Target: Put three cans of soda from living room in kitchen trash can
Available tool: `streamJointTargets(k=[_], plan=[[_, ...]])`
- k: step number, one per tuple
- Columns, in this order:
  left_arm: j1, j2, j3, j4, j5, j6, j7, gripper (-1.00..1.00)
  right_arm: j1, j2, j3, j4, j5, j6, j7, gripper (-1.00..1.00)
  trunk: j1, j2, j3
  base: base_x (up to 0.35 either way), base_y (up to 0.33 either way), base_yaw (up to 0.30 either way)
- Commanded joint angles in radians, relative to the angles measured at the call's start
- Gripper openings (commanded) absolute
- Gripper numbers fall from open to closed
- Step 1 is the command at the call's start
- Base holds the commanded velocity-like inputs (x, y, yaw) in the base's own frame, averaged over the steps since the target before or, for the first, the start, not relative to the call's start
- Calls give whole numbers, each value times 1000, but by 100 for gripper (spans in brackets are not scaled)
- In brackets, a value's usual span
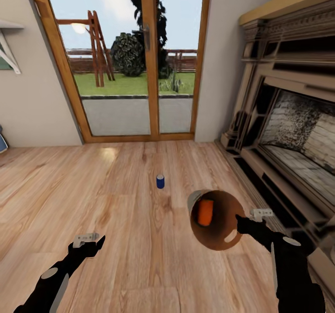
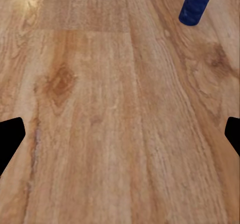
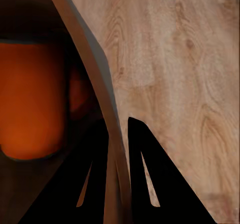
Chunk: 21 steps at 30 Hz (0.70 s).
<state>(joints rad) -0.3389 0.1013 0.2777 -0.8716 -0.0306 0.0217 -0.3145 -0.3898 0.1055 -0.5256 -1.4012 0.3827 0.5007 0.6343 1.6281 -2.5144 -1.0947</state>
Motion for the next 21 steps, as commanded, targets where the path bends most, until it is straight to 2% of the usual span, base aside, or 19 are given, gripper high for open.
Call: streamJointTargets(k=[1, 2, 3, 4, 7, 10, 13, 21], plan=[[0, 0, 0, 1, 0, 0, 0, 100, -15, -18, 1, -28, -15, 156, 7, -100, 0, 0, 0, 322, 0, 0], [0, 0, 0, 1, 0, 0, 0, 100, -23, -29, 1, -32, 1, 212, 7, -100, 0, 0, 0, 322, 0, 0], [0, 0, 0, 1, 0, 0, 0, 100, -47, -64, 2, -36, 55, 387, 9, -100, 0, 0, 0, 322, 0, 0], [0, 0, 0, 1, 0, 0, 0, 100, -61, -87, 1, -34, 80, 463, 13, -100, 0, 0, 0, 322, 0, 0], [0, -1, 0, 11, 1, -2, 0, 100, -78, -122, 0, -32, 109, 539, 17, -100, 0, 0, 0, 322, 0, 0], [-1, -1, 0, 20, 2, -13, 0, 100, -87, -149, -4, -12, 124, 547, 20, -100, 0, 0, 0, 322, 0, 0], [-1, -2, 0, 23, 3, -18, 0, 100, -90, -162, -5, 25, 131, 547, 20, -100, 0, 0, 0, 322, 0, 0], [-1, -3, 0, 25, 6, -20, 0, 100, -106, -162, 5, 99, 135, 547, 21, -100, 0, 0, 0, 322, 0, 0]])
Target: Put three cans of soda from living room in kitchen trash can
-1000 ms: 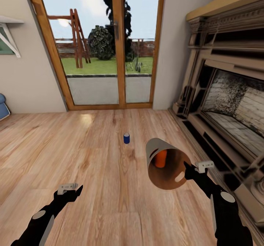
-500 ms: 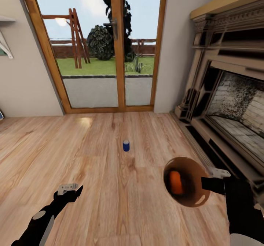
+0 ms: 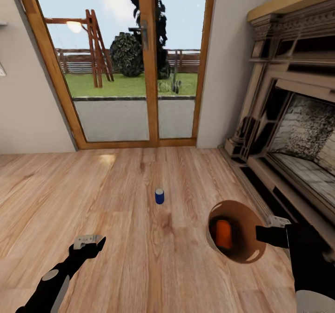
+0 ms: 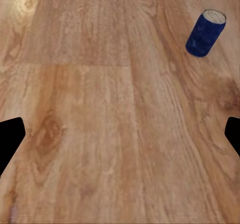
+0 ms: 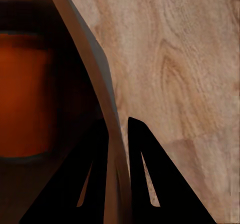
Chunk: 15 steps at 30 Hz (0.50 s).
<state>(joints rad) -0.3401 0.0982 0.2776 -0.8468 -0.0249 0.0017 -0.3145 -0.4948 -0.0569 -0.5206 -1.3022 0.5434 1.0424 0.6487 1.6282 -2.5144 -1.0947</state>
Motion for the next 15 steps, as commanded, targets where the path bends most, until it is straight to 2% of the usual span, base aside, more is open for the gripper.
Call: streamJointTargets(k=[1, 15], plan=[[0, 0, 0, 0, 0, 0, 0, 100, -1, 2, 1, 1, -25, 5, 6, -100, 0, 0, 0, 322, 0, 0], [0, -4, 0, 1, -4, 0, 0, 100, -1, 11, 5, -7, -32, 5, 7, -100, 0, 0, 0, 322, 0, -4]])
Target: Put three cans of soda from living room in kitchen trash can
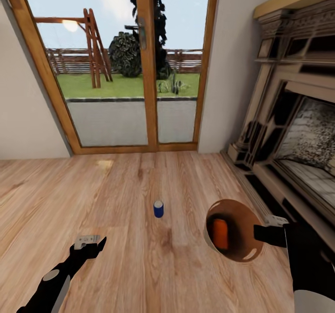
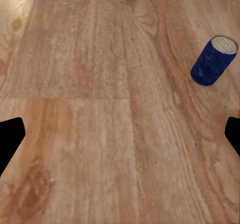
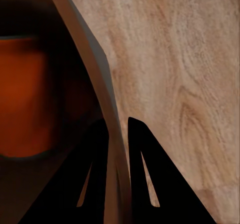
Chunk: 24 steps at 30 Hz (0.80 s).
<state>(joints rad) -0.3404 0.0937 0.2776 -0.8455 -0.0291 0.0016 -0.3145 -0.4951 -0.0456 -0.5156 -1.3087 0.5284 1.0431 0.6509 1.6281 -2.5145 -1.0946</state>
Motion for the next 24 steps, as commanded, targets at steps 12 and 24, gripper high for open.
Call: streamJointTargets(k=[12, 24], plan=[[0, 0, 0, 3, 0, 0, 0, 100, 0, 1, 23, -1, -21, 4, 7, -100, 0, 0, 6, 322, 0, -203], [-30, 2, -168, -14, 3, 265, -14, 100, 0, 5, 26, -1, -21, 4, 7, -100, 0, 0, 17, 322, 0, -235]])
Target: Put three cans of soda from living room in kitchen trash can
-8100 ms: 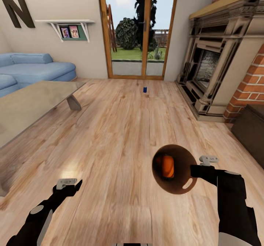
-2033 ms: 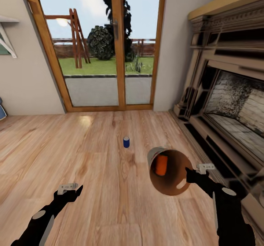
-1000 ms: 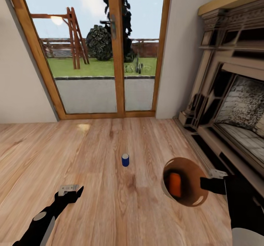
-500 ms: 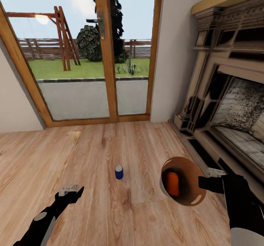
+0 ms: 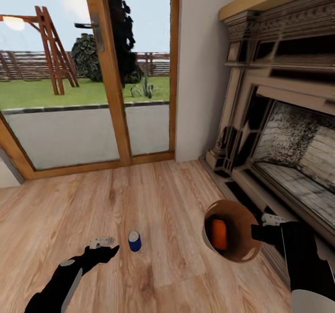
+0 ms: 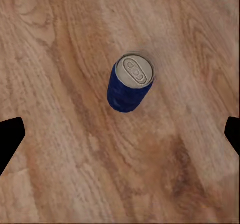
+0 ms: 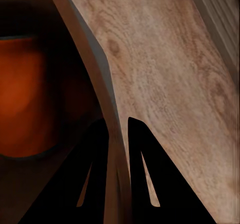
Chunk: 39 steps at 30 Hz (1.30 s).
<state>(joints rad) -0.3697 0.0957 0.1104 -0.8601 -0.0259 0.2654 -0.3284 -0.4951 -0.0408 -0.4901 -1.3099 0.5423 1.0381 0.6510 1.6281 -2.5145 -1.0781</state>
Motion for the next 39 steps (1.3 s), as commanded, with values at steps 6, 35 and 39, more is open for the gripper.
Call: streamJointTargets(k=[6, 35, 39], plan=[[-160, 0, -104, 21, -6, 270, 3, 100, 0, 7, 3, 0, -35, 9, 7, -100, 0, 0, 5, 322, 0, -233], [-333, 9, -130, 123, -2, 539, 101, 100, 3, 55, 111, 11, -24, 9, -10, -100, 4, -2, -10, 72, 6, -133], [-333, 11, -127, 121, 4, 538, 175, 100, 3, 55, 115, 11, -25, 9, -10, -100, 5, -3, -26, 0, 0, 0]])
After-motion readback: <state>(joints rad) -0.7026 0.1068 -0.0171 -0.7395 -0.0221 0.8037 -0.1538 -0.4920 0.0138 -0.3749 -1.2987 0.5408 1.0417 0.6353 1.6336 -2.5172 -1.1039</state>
